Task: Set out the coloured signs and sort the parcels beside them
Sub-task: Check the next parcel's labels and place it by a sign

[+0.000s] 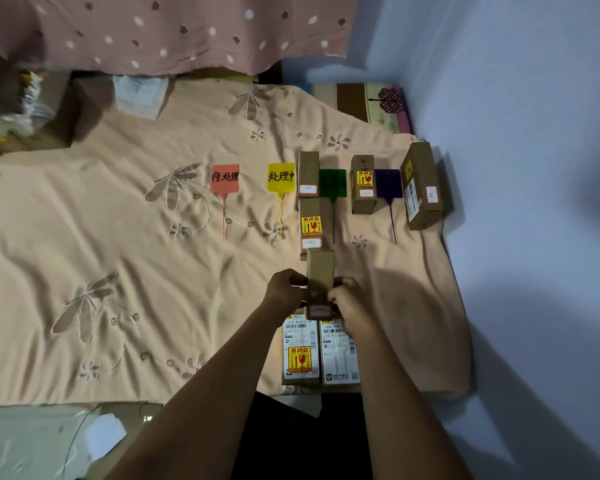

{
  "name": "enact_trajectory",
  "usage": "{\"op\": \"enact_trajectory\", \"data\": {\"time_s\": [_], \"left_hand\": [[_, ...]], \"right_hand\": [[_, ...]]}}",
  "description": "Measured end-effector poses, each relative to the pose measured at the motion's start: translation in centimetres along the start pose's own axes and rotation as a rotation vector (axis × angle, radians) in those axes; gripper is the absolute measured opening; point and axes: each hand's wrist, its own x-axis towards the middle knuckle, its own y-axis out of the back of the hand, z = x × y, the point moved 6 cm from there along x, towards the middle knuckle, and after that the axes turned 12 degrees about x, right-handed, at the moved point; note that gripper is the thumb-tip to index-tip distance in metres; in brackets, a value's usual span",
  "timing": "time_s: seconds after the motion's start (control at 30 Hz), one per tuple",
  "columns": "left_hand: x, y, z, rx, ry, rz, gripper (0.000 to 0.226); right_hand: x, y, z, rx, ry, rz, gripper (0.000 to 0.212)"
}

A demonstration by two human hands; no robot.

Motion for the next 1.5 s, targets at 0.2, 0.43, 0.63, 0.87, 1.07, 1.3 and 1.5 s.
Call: {"op": "enact_trajectory", "data": {"time_s": [0.2,0.43,0.63,0.87,1.07,1.3,1.5], "left_hand": [[0.5,-0.1,-0.8,-0.014,0.026,-0.038,0.029],[1.3,-0.7,-2.2,-0.058,0.076,-0.053,0.026],[2.4,-0.3,-4.1,-0.063,0.110,0.051,0.018],[3.3,-0.6,-4.3,0.005,0.103,0.090,0.030],[3.8,-0.9,-4.4,0.022,0.111,0.106,0.043],[4.6,-0.9,-3.9,-0.022,0.040,0.110,0.049],[5.5,-0.9,-4.1,-0.049,0.053,0.104,0.057]], "right_hand": [[1.0,0.2,0.5,-0.040,0.005,0.016,0.046],[1.3,0.1,1.5,-0.084,-0.022,-0.027,0.040],[1.6,-0.8,2.1,-0.068,0.005,-0.078,0.031],[3.4,-1.2,2.8,-0.088,0.001,-0.077,0.036],[3.7,-1.4,2.4,-0.100,-0.004,-0.076,0.032],[4.8,-2.0,1.7,-0.165,0.035,-0.076,0.032],[5.0,-2.2,0.3,-0.201,0.063,-0.066,0.033]]}}
